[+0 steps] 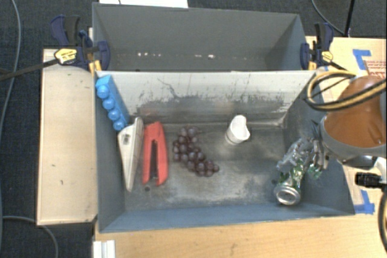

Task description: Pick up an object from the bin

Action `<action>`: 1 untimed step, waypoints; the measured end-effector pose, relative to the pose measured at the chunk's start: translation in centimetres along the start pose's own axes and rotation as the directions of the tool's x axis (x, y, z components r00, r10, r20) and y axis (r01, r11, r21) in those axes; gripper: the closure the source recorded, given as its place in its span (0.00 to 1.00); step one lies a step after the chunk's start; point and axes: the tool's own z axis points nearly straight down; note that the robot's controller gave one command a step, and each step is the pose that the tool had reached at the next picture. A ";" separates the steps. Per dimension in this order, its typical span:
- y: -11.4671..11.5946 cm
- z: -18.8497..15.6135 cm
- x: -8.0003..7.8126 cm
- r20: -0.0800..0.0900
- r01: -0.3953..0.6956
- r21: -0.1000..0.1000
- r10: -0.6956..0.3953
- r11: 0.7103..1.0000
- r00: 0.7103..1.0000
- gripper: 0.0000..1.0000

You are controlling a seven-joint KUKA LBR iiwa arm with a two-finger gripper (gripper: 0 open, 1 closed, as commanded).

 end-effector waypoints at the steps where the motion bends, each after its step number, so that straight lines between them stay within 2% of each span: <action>1: 0.0 -0.5 0.1 -0.004 0.001 0.002 -0.001 1.000 1.000 1.00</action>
Offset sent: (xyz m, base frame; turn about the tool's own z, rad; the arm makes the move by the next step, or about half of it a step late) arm 0.0000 0.0000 0.0492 0.0000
